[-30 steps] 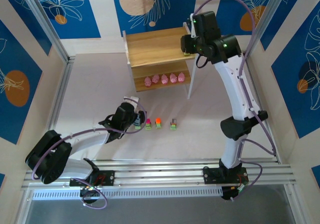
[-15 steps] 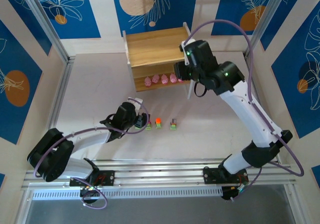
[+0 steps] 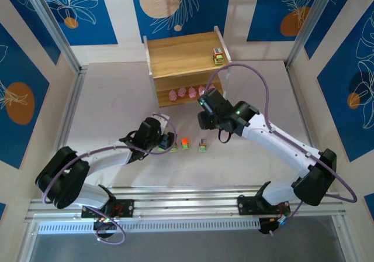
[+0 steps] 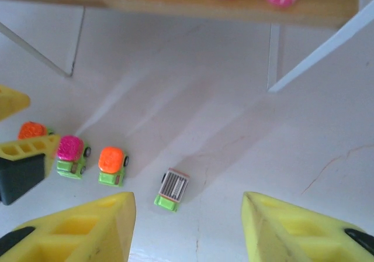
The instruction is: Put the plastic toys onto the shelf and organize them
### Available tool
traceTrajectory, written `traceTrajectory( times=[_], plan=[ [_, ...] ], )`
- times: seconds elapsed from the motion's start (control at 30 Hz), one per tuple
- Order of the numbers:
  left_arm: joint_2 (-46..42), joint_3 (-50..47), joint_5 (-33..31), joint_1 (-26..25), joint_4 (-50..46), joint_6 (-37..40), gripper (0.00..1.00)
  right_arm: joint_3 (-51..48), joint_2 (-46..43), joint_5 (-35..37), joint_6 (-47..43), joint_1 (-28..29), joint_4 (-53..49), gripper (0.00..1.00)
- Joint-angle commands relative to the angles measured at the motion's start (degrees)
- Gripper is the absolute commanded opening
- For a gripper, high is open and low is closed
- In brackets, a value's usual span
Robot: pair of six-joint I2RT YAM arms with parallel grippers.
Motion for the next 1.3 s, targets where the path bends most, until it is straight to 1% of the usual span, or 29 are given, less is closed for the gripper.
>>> traceTrajectory(
  times=[0.0,0.17,0.4,0.57,0.83,1.27],
  plan=[
    [0.30,1.58,0.46,-0.01,-0.93,1.56,0.64,-2.69,-2.52,-1.46,4.09,0.38,4.21,0.53],
    [-0.26,1.20,0.38,-0.26,-0.38,1.71,0.65,-7.11,-1.82,-2.68,6.26,0.64,6.70,0.57],
    [-1.11,0.44,0.38,-0.28,0.46,1.82,0.67,-10.67,-0.43,-2.88,8.54,1.43,8.86,0.62],
    [-1.05,0.52,0.22,-0.31,0.46,1.79,0.73,-12.41,0.56,-2.90,9.61,2.35,10.10,0.64],
    [-0.98,0.55,0.05,-0.42,0.38,1.91,0.77,-14.18,2.15,-2.39,11.16,3.52,11.45,0.71],
    [-0.90,0.62,-0.06,-0.38,0.37,2.04,0.81,-15.43,5.62,-2.10,13.51,4.82,12.91,0.73]
  ],
)
